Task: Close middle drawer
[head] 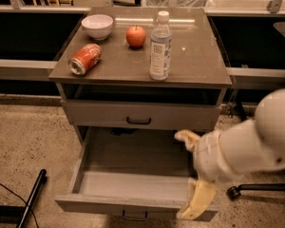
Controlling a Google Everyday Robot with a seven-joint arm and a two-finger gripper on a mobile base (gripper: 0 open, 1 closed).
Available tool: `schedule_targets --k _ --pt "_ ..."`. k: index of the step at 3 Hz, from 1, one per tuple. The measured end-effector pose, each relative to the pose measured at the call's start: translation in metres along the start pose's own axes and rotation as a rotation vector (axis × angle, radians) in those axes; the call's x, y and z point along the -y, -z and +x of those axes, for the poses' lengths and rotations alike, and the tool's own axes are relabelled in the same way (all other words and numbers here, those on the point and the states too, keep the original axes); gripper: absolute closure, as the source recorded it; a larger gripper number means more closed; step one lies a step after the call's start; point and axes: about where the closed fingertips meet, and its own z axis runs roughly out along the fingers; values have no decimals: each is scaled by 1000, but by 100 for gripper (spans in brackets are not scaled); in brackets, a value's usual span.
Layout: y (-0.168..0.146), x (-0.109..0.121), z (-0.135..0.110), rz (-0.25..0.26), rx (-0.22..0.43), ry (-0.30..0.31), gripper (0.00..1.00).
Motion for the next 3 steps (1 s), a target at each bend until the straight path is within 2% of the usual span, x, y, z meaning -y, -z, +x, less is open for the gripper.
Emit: schedule_targets --k 1,2,3 --pt "-110 -54 44 -92 31 -40 0" --pt "-112 -55 42 -102 23 -35 0" --pt "-140 -50 77 -95 15 -42 0"
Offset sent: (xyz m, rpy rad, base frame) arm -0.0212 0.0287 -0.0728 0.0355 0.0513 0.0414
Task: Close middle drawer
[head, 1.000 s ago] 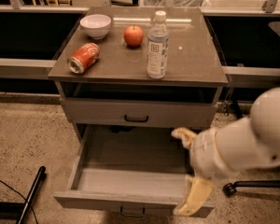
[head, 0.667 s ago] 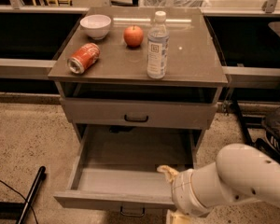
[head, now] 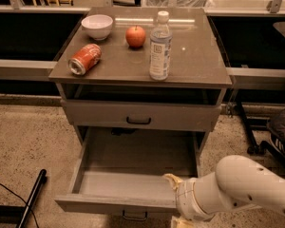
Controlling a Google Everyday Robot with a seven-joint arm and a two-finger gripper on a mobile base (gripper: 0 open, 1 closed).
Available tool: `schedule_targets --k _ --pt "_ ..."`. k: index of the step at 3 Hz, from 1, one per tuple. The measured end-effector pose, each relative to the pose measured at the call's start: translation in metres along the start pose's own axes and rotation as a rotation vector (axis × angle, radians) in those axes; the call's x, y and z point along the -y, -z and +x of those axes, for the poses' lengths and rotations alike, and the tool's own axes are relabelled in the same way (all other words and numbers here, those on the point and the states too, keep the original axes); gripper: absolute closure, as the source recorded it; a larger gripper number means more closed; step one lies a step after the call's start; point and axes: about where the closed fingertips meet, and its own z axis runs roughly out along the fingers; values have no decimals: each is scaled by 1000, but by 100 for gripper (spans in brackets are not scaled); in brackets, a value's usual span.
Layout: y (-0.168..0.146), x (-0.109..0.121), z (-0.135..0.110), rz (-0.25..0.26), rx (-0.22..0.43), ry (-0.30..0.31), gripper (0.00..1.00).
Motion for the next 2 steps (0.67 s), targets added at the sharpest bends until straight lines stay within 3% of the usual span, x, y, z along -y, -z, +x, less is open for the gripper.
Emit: schedule_targets --k 1,2 --pt "-51 -2 66 8 -31 -38 0" --pt "-85 7 114 78 -39 -50 19"
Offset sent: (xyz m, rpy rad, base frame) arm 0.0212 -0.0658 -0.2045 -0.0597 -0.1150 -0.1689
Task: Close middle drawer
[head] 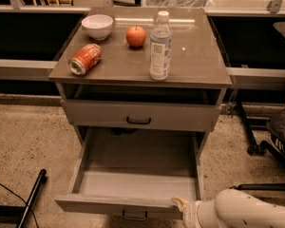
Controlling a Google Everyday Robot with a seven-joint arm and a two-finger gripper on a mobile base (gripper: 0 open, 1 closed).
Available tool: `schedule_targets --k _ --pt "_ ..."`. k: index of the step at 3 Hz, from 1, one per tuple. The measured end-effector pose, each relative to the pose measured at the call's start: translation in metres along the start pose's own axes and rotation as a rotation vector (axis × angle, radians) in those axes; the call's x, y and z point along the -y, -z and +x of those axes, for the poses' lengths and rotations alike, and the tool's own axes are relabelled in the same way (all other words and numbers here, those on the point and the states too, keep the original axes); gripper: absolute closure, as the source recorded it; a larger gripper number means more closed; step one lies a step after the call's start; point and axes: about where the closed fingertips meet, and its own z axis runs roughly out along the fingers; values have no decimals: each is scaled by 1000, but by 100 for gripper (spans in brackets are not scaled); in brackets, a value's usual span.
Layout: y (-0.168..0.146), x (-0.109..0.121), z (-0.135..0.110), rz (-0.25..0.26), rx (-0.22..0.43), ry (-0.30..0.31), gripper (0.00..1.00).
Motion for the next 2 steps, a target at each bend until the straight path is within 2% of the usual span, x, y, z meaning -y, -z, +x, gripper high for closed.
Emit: schedule_targets --k 1,2 --pt "-18 6 21 45 13 1 42" --pt "-34 10 35 73 70 -8 73"
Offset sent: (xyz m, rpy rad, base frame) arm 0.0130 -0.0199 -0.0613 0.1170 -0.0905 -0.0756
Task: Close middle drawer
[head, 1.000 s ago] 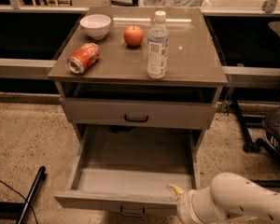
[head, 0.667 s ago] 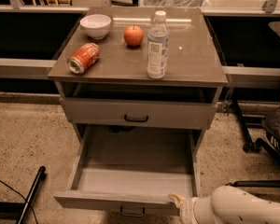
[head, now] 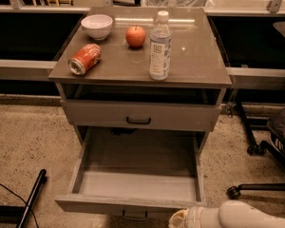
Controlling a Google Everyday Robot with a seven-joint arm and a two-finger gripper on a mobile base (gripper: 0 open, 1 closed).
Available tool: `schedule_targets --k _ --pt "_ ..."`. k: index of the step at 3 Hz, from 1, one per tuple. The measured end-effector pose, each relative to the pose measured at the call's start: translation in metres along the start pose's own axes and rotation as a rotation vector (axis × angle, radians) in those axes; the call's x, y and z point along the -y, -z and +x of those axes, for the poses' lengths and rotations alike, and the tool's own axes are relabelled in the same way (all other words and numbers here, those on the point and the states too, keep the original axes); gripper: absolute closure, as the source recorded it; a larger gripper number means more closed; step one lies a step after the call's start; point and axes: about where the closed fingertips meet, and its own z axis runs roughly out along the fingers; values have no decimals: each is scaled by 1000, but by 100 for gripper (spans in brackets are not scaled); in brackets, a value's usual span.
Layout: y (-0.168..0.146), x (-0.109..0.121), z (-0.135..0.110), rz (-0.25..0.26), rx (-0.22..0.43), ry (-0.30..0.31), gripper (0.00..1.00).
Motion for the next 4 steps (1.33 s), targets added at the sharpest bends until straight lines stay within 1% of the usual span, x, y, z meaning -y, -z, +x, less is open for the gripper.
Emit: schedule_targets --k 1,2,3,4 --pt "-7 1 6 11 25 -5 79" --pt "-9 3 4 16 28 -4 53" --pt "-18 21 -7 59 41 7 30" --pt "-18 21 -7 61 40 6 7"
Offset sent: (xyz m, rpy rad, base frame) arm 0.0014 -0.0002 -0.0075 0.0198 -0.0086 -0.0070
